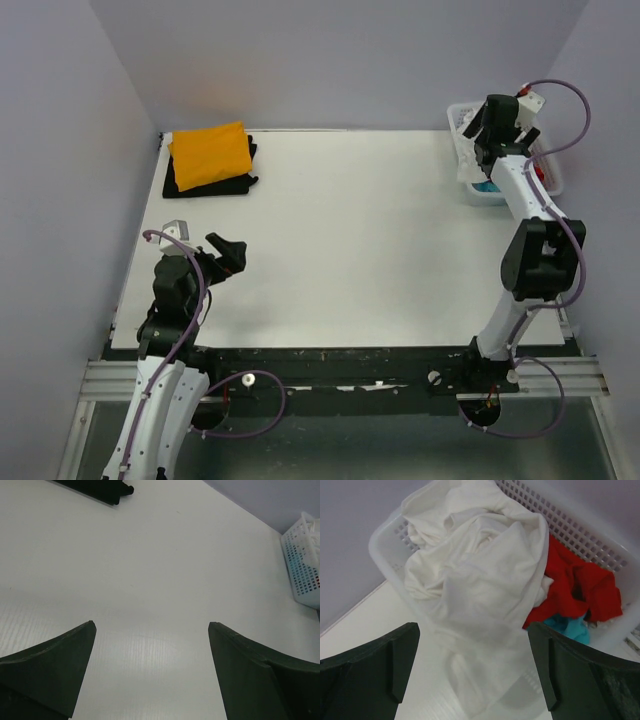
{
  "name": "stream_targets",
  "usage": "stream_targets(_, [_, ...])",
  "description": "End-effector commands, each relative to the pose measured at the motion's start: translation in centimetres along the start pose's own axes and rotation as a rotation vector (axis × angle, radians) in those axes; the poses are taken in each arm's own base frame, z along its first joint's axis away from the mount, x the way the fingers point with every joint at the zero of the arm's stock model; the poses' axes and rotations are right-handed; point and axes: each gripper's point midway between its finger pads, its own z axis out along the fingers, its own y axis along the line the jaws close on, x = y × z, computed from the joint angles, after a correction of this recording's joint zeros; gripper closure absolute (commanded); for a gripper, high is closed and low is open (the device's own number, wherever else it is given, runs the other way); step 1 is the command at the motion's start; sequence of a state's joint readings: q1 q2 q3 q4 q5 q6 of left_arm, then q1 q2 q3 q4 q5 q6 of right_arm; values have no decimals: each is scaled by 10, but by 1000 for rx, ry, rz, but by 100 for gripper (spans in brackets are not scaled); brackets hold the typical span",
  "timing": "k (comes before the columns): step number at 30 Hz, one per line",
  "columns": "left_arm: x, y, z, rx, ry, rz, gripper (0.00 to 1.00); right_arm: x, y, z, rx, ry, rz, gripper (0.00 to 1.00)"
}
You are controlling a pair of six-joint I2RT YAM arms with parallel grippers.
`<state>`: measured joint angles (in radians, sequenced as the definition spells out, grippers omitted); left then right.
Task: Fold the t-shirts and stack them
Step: Grab crumpled tshirt from bin with the right arm, then move the tshirt to the center of the board
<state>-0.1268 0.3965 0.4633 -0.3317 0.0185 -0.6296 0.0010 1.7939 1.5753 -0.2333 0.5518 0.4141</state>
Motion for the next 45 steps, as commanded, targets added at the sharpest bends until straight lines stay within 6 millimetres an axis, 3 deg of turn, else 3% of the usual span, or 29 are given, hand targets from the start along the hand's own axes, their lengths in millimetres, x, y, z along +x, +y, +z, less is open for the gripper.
stream_targets(1, [-3, 5, 1, -35, -12, -4, 1, 30, 6, 50, 12, 110, -97, 0])
stream_targets(6, [-3, 9, 3, -57, -11, -1, 1, 61, 4, 82, 72, 162, -150, 2])
stream_targets(8, [-3, 9, 3, -59, -13, -2, 1, 76, 6, 89, 60, 188, -159, 10])
stream_targets(9, [-3, 10, 4, -63, -13, -3, 1, 79, 5, 92, 61, 186, -158, 26])
stream_targets(11, [-3, 10, 4, -66, -11, -2, 1, 73, 3, 95, 88, 150, -151, 68])
stream_targets(13, [-3, 10, 4, -69, -5, -1, 1, 50, 4, 89, 93, 99, -135, 94])
stream_targets(14, [-2, 11, 4, -70, -3, -1, 1, 31, 7, 82, 82, 66, -117, 99])
stream_targets(18, [-3, 10, 4, -62, -9, -1, 1, -54, 16, 36, 10, -92, -50, 99])
stream_targets(24, [-2, 4, 3, -27, -5, -1, 1, -174, 37, -64, -241, -305, 60, 100])
stream_targets(28, [-2, 2, 2, -15, -11, -3, 1, -226, 69, -141, -543, -383, 94, 99])
stream_targets(30, [-3, 1, 2, -9, -15, -3, 1, -242, 87, -182, -692, -397, 97, 99])
stream_targets(32, [-4, 0, 1, -6, -18, 1, 1, -247, 107, -222, -824, -381, 93, 99])
stream_targets(35, [-2, -7, -1, 42, -12, 9, 1, -238, 137, -275, -1029, -321, 77, 99])
stream_targets(38, [-1, -21, -3, 130, -21, 19, 1, -203, 167, -326, -1239, -207, 37, 99])
stream_targets(41, [-1, -37, -12, 218, -18, 25, 1, -166, 181, -368, -1400, -90, 36, 99])
stream_targets(45, [-3, -43, -18, 268, -41, 51, 1, -114, 194, -431, -1577, -3, 25, 99])
